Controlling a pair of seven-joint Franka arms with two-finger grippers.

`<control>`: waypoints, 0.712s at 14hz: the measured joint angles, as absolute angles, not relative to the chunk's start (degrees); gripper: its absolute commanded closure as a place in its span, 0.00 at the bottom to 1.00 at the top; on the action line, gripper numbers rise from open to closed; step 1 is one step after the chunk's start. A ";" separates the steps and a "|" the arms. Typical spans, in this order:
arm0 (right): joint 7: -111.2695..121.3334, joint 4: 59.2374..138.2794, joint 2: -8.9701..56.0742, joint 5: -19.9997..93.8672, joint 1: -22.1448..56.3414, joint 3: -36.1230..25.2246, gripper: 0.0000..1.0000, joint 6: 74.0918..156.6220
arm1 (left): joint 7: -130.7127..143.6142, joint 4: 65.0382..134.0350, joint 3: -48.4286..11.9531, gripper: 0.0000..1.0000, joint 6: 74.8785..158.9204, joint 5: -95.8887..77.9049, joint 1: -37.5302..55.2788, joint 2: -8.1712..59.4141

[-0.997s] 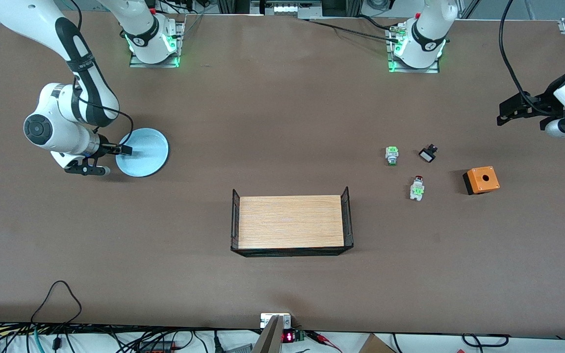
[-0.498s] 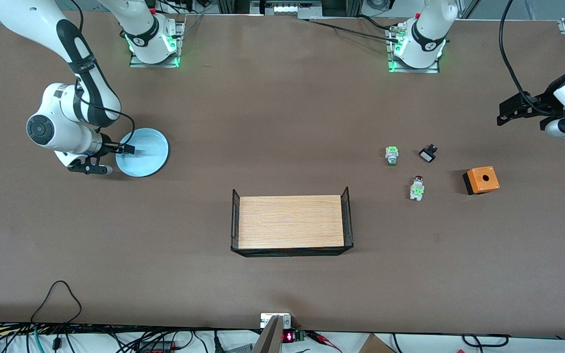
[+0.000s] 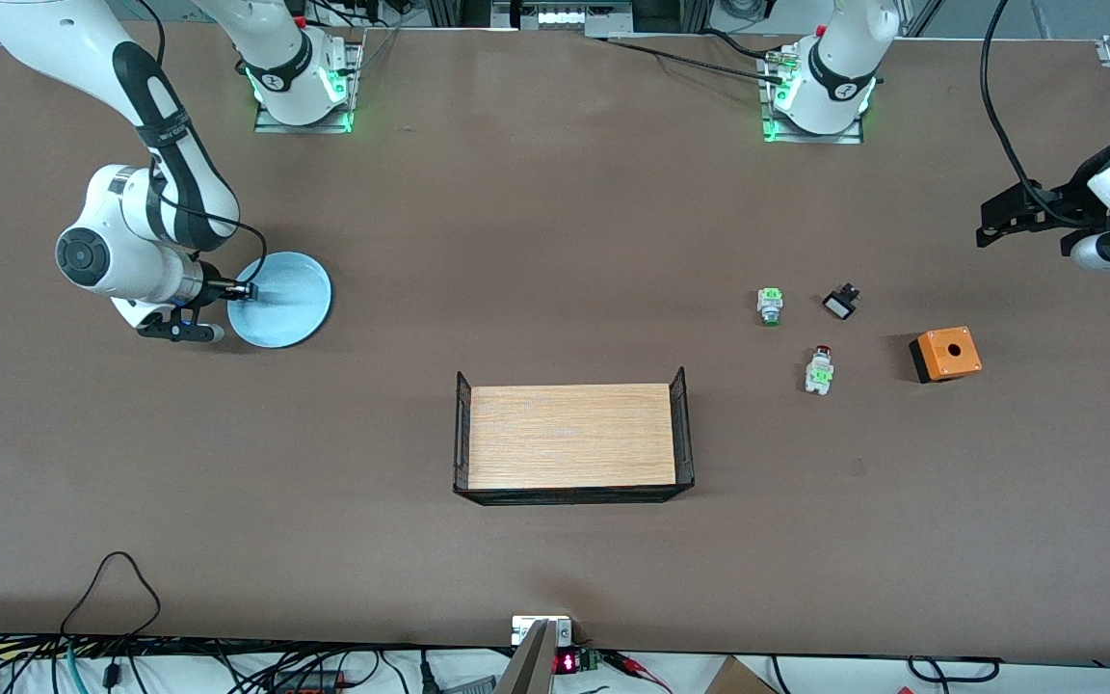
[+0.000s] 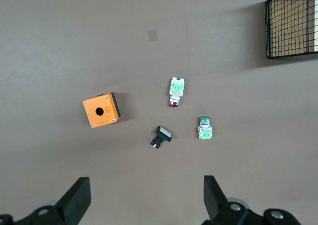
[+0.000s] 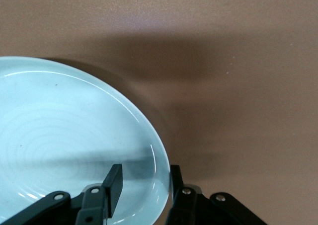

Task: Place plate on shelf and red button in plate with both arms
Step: 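Close the right gripper on the rim of the blue plate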

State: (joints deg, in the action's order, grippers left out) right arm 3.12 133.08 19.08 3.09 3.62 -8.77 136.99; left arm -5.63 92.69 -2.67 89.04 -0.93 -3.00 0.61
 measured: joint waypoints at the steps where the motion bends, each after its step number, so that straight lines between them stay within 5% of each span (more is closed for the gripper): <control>1: 3.77 133.08 19.08 3.09 3.61 -8.77 0.87 136.99 | -5.63 92.69 -2.67 0.00 89.04 -0.93 -3.00 0.61; 3: 6.19 133.06 19.07 3.09 3.60 -8.71 0.98 137.00 | -5.63 92.69 -2.67 0.00 89.04 -0.93 -3.00 0.61; 10: 4.90 132.38 17.44 3.30 2.28 -4.83 1.00 135.94 | -5.63 92.69 -2.67 0.00 89.04 -0.93 -3.00 0.61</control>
State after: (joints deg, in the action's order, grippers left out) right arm 4.90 132.38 17.44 3.30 2.28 -4.83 135.94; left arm -5.63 92.69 -2.67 89.04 -0.93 -3.00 0.61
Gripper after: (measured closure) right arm 0.969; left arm 0.000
